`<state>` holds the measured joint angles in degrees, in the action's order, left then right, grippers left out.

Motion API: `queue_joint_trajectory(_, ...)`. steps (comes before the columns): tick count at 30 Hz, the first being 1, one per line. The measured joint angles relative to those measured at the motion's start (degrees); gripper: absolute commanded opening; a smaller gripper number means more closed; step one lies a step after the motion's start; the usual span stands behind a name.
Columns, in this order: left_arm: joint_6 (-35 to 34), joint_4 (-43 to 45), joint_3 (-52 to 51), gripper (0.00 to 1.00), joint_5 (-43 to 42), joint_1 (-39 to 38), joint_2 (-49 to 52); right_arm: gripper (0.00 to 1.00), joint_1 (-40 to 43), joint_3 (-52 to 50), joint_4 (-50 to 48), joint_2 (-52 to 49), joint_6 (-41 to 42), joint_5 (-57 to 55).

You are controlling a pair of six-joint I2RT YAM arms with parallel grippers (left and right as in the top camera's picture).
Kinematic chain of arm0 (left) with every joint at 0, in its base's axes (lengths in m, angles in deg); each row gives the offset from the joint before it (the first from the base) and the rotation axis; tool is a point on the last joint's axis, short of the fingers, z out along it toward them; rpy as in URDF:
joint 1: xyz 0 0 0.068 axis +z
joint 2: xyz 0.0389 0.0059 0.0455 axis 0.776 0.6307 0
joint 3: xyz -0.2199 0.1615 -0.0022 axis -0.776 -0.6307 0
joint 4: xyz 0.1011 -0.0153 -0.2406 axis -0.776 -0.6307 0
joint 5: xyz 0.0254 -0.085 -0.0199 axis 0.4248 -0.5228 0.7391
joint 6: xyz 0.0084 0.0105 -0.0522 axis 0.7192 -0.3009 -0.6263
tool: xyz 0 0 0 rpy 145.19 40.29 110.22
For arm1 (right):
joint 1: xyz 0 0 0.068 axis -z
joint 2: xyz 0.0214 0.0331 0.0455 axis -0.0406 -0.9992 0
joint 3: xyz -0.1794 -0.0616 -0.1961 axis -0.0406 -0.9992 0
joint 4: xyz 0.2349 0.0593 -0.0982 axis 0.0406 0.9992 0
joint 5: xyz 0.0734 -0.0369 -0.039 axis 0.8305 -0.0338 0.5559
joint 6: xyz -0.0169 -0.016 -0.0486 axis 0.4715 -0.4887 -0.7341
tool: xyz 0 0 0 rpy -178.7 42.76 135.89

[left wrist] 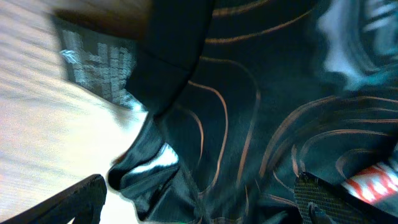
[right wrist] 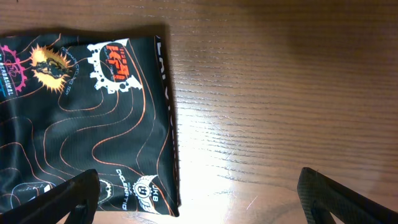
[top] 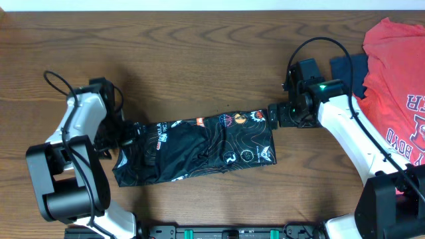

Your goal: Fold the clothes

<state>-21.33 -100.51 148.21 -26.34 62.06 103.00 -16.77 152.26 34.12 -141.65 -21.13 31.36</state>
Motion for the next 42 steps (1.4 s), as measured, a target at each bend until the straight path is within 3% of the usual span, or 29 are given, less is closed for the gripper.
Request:
queue_joint_trajectory(4,0.02,5.66,-4.81,0.99,-1.99,0.0,0.15,0.99,0.0,0.0,0.0,0.0,0.0,0.0)
queue_joint_trajectory(5,0.02,6.08,-5.25,0.95,-2.47,0.0,0.15,0.99,0.0,0.0,0.0,0.0,0.0,0.0)
queue_joint_trajectory(6,-0.07,6.49,-5.55,0.89,-2.75,0.0,-0.04,0.99,0.0,0.0,0.0,0.0,0.0,0.02)
queue_joint_trajectory(9,-0.46,7.39,-5.99,0.6,-3.21,0.11,-0.5,0.99,0.0,0.0,0.07,0.0,0.0,0.0)
queue_joint_trajectory(13,0.02,8.15,-6.23,0.35,-4.11,0.11,-0.79,0.99,0.0,0.0,0.11,0.0,0.0,0.0)
queue_joint_trajectory(17,0.17,9.14,-6.23,0.24,-5.07,0.11,-0.9,0.99,0.0,0.0,0.11,0.0,0.0,0.0)
queue_joint_trajectory(21,0.35,9.64,-6.16,0.19,-5.66,0.11,-0.96,0.99,0.0,0.0,0.15,0.0,0.0,0.0)
queue_joint_trajectory(28,0.42,3.17,-2.54,0.15,-2.27,0.11,-0.33,0.99,0.0,0.0,0.33,0.0,0.0,0.0)
queue_joint_trajectory(37,0.35,-6.95,12.55,0.17,3.15,3.41,-0.98,0.99,1.62,0.0,0.85,0.0,-0.02,-0.09)
queue_joint_trajectory(40,0.61,-8.04,14.88,0.49,3.87,4.2,-1.9,0.99,2.78,-0.02,1.07,0.0,-0.02,-0.04)
queue_joint_trajectory(42,0.22,-8.83,15.21,0.64,3.91,4.22,-2.29,0.99,3.13,-0.04,1.14,0.0,-0.02,-0.13)
